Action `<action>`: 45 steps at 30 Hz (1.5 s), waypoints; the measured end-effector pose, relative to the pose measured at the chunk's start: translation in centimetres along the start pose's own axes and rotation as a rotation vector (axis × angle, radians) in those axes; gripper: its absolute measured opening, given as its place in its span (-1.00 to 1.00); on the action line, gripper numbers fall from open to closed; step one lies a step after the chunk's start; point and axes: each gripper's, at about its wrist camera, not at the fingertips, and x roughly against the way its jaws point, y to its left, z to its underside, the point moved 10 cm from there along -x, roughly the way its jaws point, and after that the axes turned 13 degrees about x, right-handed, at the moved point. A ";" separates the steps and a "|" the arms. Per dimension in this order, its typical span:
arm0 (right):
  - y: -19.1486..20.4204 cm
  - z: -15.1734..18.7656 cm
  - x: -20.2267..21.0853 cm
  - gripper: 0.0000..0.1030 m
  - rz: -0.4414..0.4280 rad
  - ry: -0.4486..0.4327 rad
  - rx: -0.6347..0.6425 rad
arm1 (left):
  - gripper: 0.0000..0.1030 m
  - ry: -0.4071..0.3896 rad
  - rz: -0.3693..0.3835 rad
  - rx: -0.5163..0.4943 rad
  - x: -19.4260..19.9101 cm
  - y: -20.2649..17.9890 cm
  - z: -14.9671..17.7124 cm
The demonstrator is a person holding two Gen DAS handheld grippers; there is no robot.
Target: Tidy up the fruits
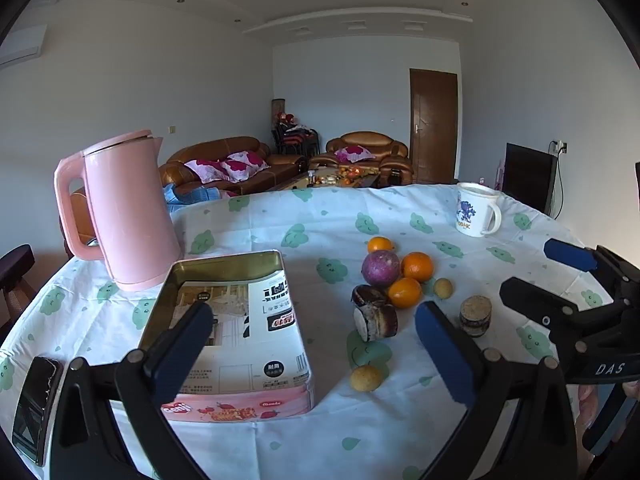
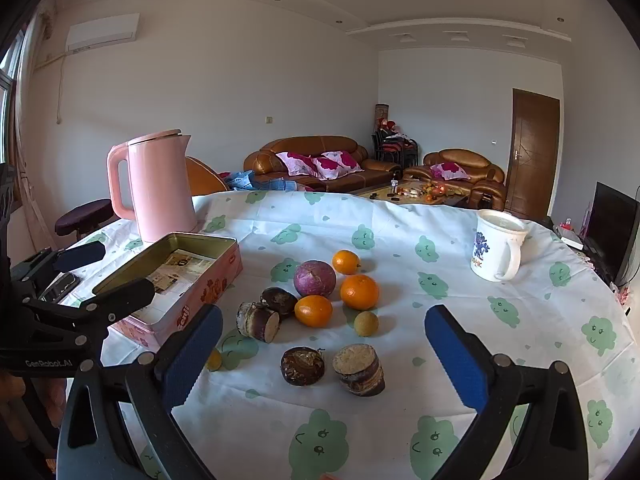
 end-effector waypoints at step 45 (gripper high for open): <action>-0.1 1.0 -0.3 0.98 -0.002 0.013 -0.018 | 1.00 0.018 -0.015 -0.010 -0.9 0.2 0.6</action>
